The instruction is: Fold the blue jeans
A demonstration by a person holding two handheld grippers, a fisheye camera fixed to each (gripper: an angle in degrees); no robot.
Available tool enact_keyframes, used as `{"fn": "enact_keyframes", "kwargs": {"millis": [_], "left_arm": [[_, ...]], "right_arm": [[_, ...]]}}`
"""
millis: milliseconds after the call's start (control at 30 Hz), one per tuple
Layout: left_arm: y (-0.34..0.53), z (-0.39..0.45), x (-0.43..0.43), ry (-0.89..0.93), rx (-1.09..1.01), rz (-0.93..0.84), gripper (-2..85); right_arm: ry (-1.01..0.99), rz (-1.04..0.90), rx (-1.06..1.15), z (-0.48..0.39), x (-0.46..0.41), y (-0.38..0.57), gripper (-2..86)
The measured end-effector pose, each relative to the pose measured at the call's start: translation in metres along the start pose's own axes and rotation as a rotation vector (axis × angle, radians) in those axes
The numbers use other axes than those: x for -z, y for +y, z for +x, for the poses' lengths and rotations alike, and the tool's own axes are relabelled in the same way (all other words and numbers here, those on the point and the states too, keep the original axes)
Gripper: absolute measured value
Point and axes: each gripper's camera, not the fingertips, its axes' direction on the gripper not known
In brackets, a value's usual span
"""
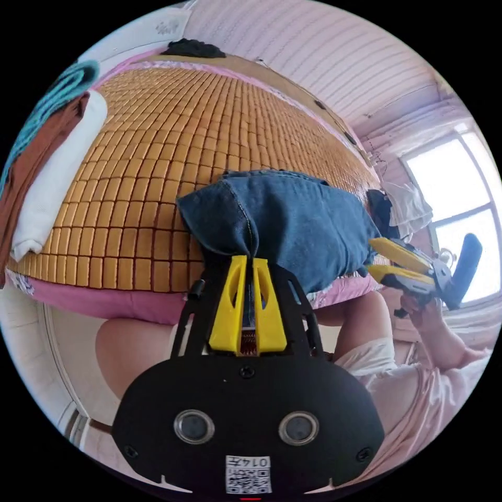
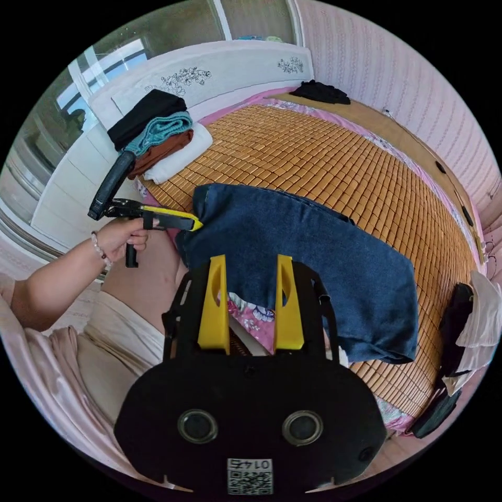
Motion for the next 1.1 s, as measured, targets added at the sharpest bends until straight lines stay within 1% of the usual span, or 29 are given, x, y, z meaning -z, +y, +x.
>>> {"fn": "enact_keyframes", "kwargs": {"millis": [33,100,133,200,267,333,400,467,500,567,633,700,733,800,867,900,933,1000,1033,1067,1100], "left_arm": [[0.004,0.01,0.008,0.007,-0.04,0.021,0.4],[0.022,0.058,0.03,0.111,-0.237,0.068,-0.2],[0.027,0.072,0.031,0.136,-0.29,0.061,-0.3],[0.045,0.122,0.021,0.204,-0.453,-0.05,-0.5],[0.058,0.153,0.006,0.176,-0.537,-0.127,-0.3],[0.064,0.17,-0.005,0.136,-0.569,-0.2,0.3],[0.062,0.179,0.003,0.111,-0.575,-0.23,1.4],[0.058,0.176,0.023,0.132,-0.583,-0.223,2.5],[0.053,0.17,0.039,0.149,-0.568,-0.221,3.1],[0.044,0.155,0.066,0.174,-0.523,-0.206,3.7],[0.03,0.131,0.095,0.184,-0.425,-0.126,4.0],[0.011,0.095,0.129,0.172,-0.302,0.037,4.6],[0.006,0.087,0.134,0.146,-0.271,0.076,4.8],[-0.016,0.062,0.138,-0.021,-0.176,0.17,7.1],[-0.033,0.053,0.125,-0.169,-0.13,0.194,9.6],[-0.046,0.048,0.106,-0.214,-0.1,0.145,11.9],[-0.053,0.044,0.095,-0.208,-0.082,0.086,11.9],[-0.068,0.027,0.048,-0.077,0.03,-0.155,11.1],[-0.067,0.027,0.046,-0.071,0.048,-0.146,10.7],[-0.064,0.031,0.053,-0.07,0.047,-0.11,8.4],[-0.059,0.041,0.06,-0.055,0.011,-0.108,6.1]], "right_arm": [[-0.01,0.011,-0.02,0.004,0.0,-0.001,13.8],[-0.068,0.057,-0.146,0.026,0.001,-0.004,16.5],[-0.096,0.064,-0.181,0.032,0.0,-0.005,17.1],[-0.181,0.067,-0.276,0.052,-0.011,-0.007,18.3],[-0.169,0.019,-0.263,0.054,-0.026,-0.01,17.8],[-0.122,-0.051,-0.236,0.053,-0.046,-0.01,17.0],[-0.081,-0.131,-0.219,0.054,-0.07,-0.007,14.0],[-0.011,-0.105,-0.228,0.056,-0.068,-0.004,10.3],[-0.011,-0.096,-0.226,0.059,-0.066,-0.002,7.0],[-0.059,-0.094,-0.228,0.068,-0.063,0.002,5.6],[-0.092,-0.085,-0.255,0.078,-0.058,0.007,6.9],[-0.11,-0.063,-0.299,0.09,-0.05,0.016,9.5],[-0.122,-0.06,-0.306,0.093,-0.048,0.018,10.3],[-0.152,-0.043,-0.333,0.102,-0.041,0.026,12.1],[-0.169,-0.033,-0.351,0.107,-0.036,0.031,12.6],[-0.183,-0.028,-0.362,0.111,-0.032,0.034,12.9],[-0.189,-0.027,-0.369,0.113,-0.03,0.036,13.0],[-0.212,-0.022,-0.397,0.121,-0.021,0.04,13.2],[-0.218,-0.018,-0.403,0.123,-0.019,0.041,13.2],[-0.239,-0.013,-0.415,0.128,-0.015,0.043,13.3],[-0.274,-0.005,-0.428,0.132,-0.01,0.044,13.4]]}}
